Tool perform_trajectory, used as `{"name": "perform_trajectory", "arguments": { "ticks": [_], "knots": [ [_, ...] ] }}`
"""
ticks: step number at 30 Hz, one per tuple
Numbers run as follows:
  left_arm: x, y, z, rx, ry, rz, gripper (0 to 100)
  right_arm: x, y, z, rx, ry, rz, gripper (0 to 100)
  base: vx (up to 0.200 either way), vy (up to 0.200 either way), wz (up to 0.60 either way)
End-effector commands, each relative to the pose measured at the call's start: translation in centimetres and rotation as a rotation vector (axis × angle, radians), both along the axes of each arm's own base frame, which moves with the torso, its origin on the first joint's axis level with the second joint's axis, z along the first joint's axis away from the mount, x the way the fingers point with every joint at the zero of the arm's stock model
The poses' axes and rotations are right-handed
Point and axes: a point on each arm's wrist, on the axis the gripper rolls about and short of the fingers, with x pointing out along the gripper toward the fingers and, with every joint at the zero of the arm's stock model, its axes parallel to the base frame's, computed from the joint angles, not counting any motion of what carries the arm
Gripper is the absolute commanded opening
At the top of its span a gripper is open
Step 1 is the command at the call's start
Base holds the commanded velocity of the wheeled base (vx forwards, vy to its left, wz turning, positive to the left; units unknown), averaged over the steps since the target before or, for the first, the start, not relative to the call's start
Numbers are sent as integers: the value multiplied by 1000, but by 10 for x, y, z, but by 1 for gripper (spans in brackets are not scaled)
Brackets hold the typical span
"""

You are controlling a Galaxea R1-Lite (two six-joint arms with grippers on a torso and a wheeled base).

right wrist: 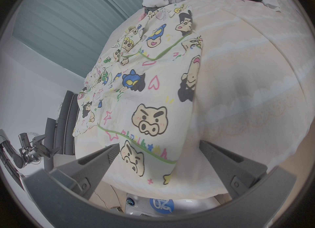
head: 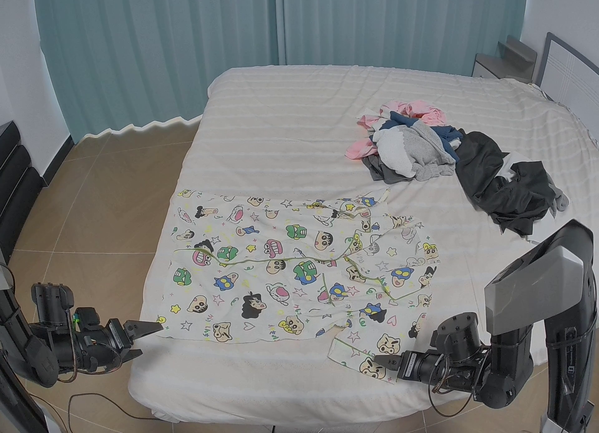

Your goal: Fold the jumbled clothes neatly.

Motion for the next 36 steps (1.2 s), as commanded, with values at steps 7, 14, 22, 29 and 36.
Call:
{"name": "perform_trajectory", "arguments": {
  "ticks": [7,14,22,29,36],
  "knots": [
    [0,1,-5,-4,25,4,100,-9,13,6,16,-17,56,100,0,0,0],
    [0,1,-4,-4,23,4,100,-8,14,6,19,-17,55,100,0,0,0],
    [0,1,-5,-4,25,6,100,-7,15,2,16,-10,58,100,0,0,0],
    [0,1,-4,-4,23,7,100,-3,19,3,29,-27,64,100,0,0,0],
    [0,3,-4,-4,22,13,100,-2,24,4,31,-36,79,0,0,0,0]
  ]
}}
